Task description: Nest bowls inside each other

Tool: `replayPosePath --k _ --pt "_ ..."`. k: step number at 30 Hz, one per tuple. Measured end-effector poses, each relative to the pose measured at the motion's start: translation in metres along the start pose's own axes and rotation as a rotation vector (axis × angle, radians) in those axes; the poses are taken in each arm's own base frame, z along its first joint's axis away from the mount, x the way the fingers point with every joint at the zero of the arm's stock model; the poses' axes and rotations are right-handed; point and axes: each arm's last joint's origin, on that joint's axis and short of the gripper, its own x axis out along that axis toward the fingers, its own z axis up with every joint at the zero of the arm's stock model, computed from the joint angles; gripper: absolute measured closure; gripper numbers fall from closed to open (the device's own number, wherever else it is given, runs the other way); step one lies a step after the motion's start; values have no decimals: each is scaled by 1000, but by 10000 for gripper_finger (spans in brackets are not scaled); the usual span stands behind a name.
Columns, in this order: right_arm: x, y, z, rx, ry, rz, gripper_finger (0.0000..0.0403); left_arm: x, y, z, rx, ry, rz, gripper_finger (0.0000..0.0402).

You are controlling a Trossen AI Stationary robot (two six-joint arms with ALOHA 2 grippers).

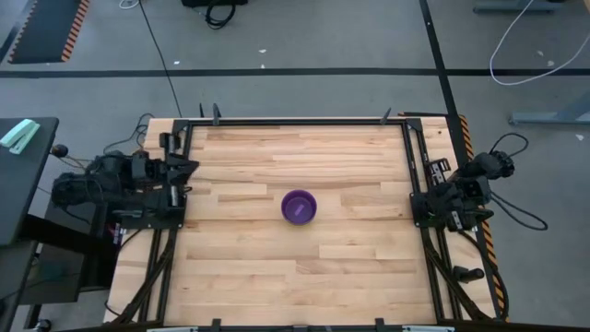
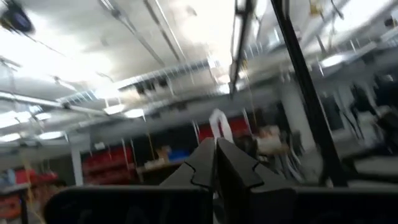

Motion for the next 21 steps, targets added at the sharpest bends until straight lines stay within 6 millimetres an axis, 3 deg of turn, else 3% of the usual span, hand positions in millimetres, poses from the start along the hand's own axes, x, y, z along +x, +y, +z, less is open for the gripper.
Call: replayPosePath --k 3,6,10,21 --pt "0 1 -3 20 11 0 394 -13 1 -5 -10 -44 26 376" --pt "-2 7 -18 38 35 4 394 -23 -3 -22 -32 5 24 387" --pt "-6 11 -27 41 -31 -20 394 -33 -4 -33 -47 -15 45 396" --pt "-11 19 -45 87 -20 -15 394 -39 -9 -54 -65 25 42 383"
